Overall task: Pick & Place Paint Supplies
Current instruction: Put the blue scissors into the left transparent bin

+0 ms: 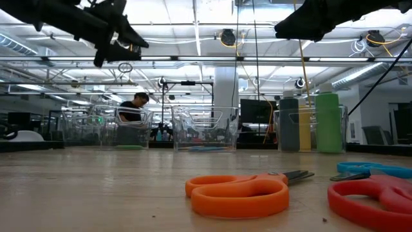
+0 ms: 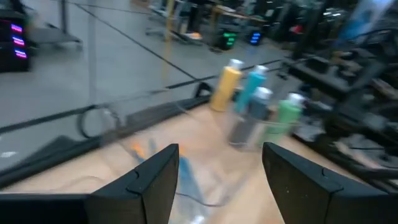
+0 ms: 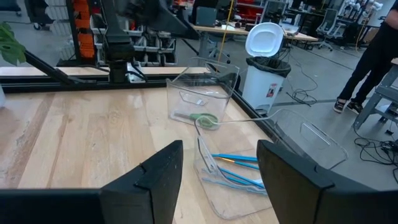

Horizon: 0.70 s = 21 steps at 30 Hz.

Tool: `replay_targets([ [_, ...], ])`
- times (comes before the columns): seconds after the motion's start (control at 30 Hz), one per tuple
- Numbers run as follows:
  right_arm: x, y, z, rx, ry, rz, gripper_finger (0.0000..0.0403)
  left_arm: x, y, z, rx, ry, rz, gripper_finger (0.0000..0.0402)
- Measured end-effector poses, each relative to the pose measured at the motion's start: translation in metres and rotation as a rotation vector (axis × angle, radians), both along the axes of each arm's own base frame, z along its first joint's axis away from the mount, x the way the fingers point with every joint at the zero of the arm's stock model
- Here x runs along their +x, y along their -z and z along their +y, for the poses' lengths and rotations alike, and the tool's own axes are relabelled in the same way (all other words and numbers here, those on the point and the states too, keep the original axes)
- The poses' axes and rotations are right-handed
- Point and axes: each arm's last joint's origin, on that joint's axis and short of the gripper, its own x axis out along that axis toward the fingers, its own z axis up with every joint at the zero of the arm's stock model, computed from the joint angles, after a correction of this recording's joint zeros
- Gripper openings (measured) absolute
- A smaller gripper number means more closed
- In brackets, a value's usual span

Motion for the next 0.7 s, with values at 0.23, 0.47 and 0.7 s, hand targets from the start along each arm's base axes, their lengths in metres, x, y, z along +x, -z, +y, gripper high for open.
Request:
replay_targets([
  [0.23, 0.0, 0.0, 0.0, 0.0, -0.002, -0.001, 0.0196, 0.005, 0.0, -0.021, -0.042, 0.117, -0.026, 0.0239],
  [0.47, 0.006, 0.005, 0.011, 0.075, -0.34, 0.031, 0.0196, 0.015, 0.007, -0.035, -0.046, 0.19, 0.008, 0.0239],
  [0.7, 0.025, 0.038, 0.044, 0.176, -0.545, 0.22, 0.0196, 0.038, 0.016, -0.043, -0.037, 0.226, -0.007, 0.0239],
])
